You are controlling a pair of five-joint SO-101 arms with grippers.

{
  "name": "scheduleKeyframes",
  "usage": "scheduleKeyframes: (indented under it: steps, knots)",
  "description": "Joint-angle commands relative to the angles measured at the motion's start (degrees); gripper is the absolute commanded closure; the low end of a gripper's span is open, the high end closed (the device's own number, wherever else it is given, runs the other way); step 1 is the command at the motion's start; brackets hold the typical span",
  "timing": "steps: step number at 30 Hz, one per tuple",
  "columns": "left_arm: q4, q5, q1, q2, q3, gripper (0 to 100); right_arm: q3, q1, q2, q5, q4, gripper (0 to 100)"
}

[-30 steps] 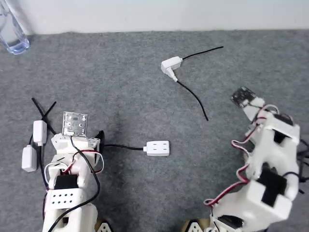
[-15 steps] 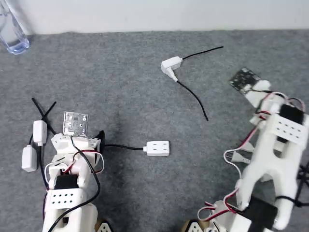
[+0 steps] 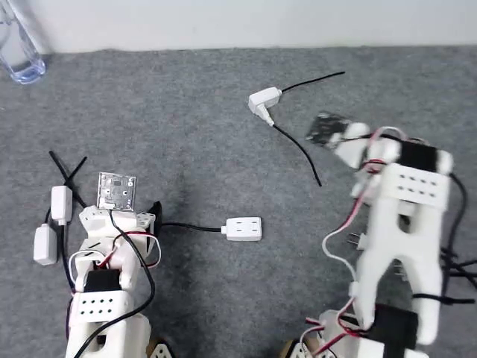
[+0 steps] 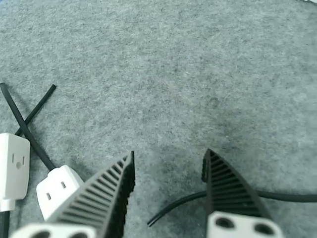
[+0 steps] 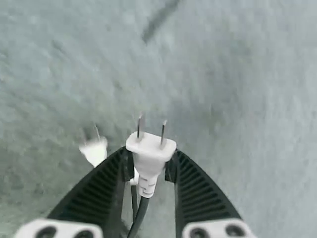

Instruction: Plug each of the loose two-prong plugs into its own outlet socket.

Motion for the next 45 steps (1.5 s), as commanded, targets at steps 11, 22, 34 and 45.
scheduleKeyframes:
  steps: [11, 22, 34, 45]
  knots:
    - [-1.67, -0.62, 0.35, -0.53, -0.31, 79, 3.69, -11.74, 12.18, 10.81, -4.18, 99.0]
    - [-2.90, -0.62, 0.44, -0.26, -0.22, 79, 3.60, -17.10, 27.38, 10.99, -12.00, 99.0]
    - [-3.25, -0.62, 0.44, -0.70, 0.40, 79, 3.52, -18.51, 27.47, 2.29, -12.00, 75.3]
    - [-3.25, -0.62, 0.44, -0.70, 0.48, 79, 8.35, -18.33, 17.27, 2.29, -9.01, 75.7]
